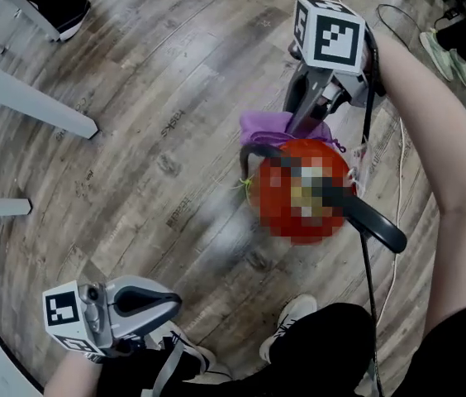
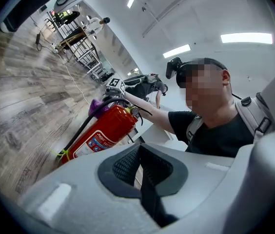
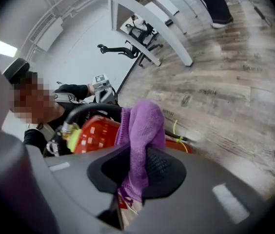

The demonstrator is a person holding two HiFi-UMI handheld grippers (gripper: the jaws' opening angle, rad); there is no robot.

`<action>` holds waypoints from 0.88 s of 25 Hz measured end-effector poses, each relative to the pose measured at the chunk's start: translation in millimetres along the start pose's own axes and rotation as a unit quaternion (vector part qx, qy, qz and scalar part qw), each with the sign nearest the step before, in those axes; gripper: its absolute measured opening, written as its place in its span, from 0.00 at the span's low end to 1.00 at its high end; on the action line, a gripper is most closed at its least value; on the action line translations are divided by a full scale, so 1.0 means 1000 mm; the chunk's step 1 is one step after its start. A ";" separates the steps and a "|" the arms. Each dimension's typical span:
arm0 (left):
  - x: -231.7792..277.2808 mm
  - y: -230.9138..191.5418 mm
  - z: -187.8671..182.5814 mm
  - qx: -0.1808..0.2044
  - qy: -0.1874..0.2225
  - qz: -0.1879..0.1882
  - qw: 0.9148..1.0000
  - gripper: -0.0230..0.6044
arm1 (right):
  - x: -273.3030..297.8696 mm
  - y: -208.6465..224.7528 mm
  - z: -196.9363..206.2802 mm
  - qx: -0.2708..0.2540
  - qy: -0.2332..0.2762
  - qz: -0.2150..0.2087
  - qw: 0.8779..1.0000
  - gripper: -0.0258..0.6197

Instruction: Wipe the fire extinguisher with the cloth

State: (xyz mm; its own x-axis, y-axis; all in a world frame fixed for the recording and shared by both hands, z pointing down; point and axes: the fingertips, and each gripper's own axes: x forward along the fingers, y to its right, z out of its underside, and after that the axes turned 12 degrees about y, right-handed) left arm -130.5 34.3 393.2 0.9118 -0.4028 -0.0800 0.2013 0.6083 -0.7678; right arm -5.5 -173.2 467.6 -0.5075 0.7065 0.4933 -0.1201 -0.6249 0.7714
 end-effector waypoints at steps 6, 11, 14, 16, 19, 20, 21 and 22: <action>-0.016 -0.010 0.007 -0.025 0.012 -0.074 0.997 0.04 | 0.071 0.094 0.062 0.064 -0.030 -0.038 0.997 0.14; -0.029 -0.016 0.017 -0.031 0.016 -0.126 0.991 0.04 | 0.124 0.195 0.132 0.095 -0.008 0.073 0.993 0.15; -0.030 -0.014 0.020 -0.022 0.019 -0.140 0.990 0.04 | 0.141 0.230 0.159 0.121 0.044 0.123 0.984 0.14; -0.029 -0.014 0.022 -0.014 0.020 -0.145 0.989 0.04 | 0.144 0.239 0.162 0.121 0.066 0.139 0.981 0.14; -0.023 -0.014 0.022 -0.010 0.021 -0.139 0.990 0.04 | 0.140 0.233 0.157 0.097 0.075 0.146 0.982 0.14; -0.019 -0.013 0.021 -0.010 0.024 -0.134 0.991 0.04 | 0.134 0.227 0.153 0.090 0.077 0.140 0.983 0.14; -0.016 -0.012 0.019 -0.008 0.025 -0.128 0.991 0.04 | 0.127 0.218 0.146 0.084 0.080 0.126 0.985 0.14; -0.012 -0.011 0.018 -0.005 0.024 -0.121 0.992 0.04 | 0.118 0.202 0.136 0.081 0.088 0.105 0.987 0.14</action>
State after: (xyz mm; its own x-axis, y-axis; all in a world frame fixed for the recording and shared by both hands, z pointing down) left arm -137.6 44.6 414.4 0.8183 -0.5695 0.0776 0.4095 0.4831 -0.7739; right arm 26.6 -170.5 736.3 -0.6483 0.4894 0.5833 0.1345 -0.6804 0.7204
